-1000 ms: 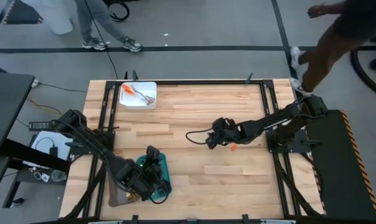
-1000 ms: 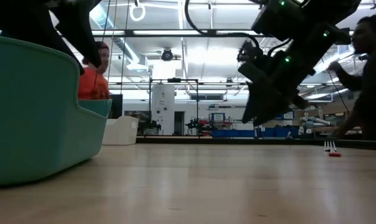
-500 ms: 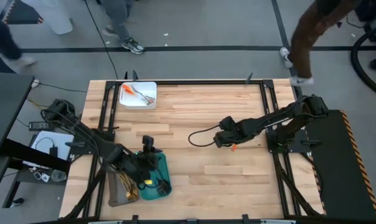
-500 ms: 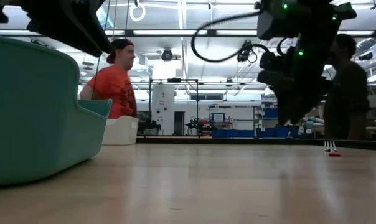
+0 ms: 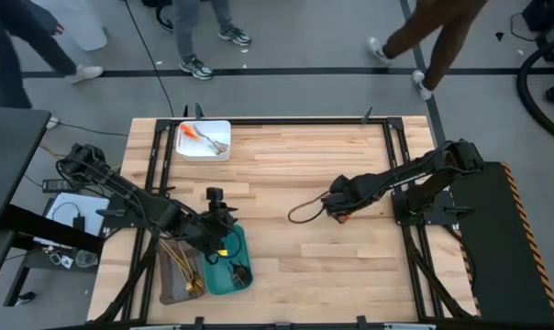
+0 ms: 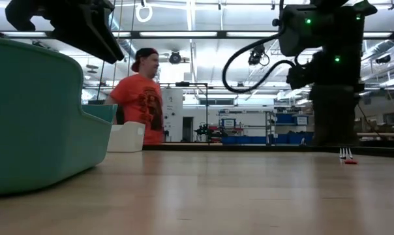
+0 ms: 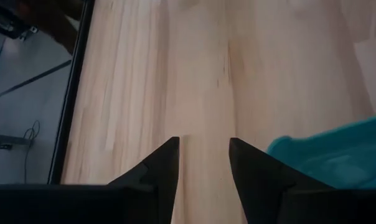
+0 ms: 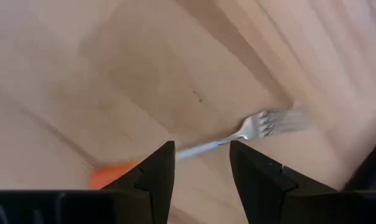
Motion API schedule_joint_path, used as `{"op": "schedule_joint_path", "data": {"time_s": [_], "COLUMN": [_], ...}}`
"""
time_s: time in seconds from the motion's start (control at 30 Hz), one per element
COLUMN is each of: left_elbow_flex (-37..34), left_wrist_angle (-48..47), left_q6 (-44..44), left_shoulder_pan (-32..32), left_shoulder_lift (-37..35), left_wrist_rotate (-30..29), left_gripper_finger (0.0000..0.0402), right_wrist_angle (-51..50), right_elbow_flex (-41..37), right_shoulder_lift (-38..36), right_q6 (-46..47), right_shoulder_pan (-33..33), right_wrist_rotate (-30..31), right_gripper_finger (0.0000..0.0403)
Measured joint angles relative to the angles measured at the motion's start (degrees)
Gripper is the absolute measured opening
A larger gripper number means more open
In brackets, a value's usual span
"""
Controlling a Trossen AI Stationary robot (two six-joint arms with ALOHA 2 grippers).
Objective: Sort silverware by color (type)
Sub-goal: Put the orange fork into the white bin
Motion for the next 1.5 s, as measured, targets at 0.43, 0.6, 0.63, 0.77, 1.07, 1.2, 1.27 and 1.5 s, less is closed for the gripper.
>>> {"op": "schedule_joint_path", "data": {"time_s": [0.43,0.6,0.63,0.77,1.07,1.2,1.27,1.5], "left_elbow_flex": [0.00,0.01,0.00,0.02,0.02,0.04,0.04,0.04], "left_wrist_angle": [-0.07,-0.15,-0.23,-0.68,-0.97,-1.63,-1.66,-1.82], "left_q6": [2.94,3.02,3.02,3.03,3.00,3.00,3.00,2.90], "left_shoulder_pan": [-0.02,-0.02,-0.02,-0.02,-0.09,-0.20,-0.21,-0.17], "left_shoulder_lift": [0.02,0.04,0.04,0.04,0.07,0.07,0.07,0.07], "left_wrist_rotate": [0.16,0.16,0.16,0.16,0.16,0.16,0.16,0.16], "left_gripper_finger": [0.0148,0.0148,0.0148,0.0148,0.0148,0.0148,0.0148,0.0148], "right_wrist_angle": [-5.24,-5.15,-5.23,-4.84,2.86,2.97,3.15,5.17], "right_elbow_flex": [-0.09,-0.09,-0.09,-0.09,-3.17,-4.75,-5.47,-7.23], "right_shoulder_lift": [3.93,5.61,5.63,5.87,6.49,6.49,6.49,6.19], "right_q6": [-43.01,-58.74,-61.93,-73.66,-88.24,-88.49,-89.04,-89.26], "right_shoulder_pan": [-5.56,-5.74,-5.74,-5.72,-7.03,-6.99,-7.01,-6.94], "right_wrist_rotate": [-4.36,-5.28,-5.83,-6.42,-7.29,-6.23,-6.05,-5.81], "right_gripper_finger": [0.0144,0.0135,0.0135,0.0134,0.0118,0.0103,0.0093,0.0048]}}
